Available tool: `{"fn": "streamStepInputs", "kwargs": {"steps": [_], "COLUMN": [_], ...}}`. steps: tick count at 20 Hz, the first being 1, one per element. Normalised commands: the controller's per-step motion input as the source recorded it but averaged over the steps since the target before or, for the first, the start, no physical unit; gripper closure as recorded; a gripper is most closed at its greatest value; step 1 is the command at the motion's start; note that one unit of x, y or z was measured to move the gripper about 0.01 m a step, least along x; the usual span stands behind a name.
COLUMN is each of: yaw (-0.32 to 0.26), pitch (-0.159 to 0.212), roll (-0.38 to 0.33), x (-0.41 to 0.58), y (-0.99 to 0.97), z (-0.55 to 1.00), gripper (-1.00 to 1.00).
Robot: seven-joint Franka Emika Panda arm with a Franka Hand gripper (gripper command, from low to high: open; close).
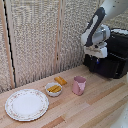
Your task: Extend the gripper towards the air fryer handle. Grasp the air fryer handle and pull it to open the air fryer. Release the air fryer handle and move the gripper to the bread. Grasp the bread with the gripper and move it to the air fryer basket. Release the bread inside the air fryer and retract the gripper.
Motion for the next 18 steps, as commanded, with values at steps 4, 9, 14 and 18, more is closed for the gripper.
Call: {"fn": "streamStepInputs", "kwargs": {"steps": [4,9,14,18], "yaw": [-0.017,-0.005,0.0,0.0], "pitch": [-0.1,-0.088,-0.125,-0.158], "roll": [-0.081,-0.105,-0.082,-0.033], "x": [-0.215,-0.321,-0.57,-0.736], "y": [0.77,0.73,0.59,0.4], "z": [0.5,0.38,0.31,0.18], "gripper": [1.0,1.0,1.0,1.0]}}
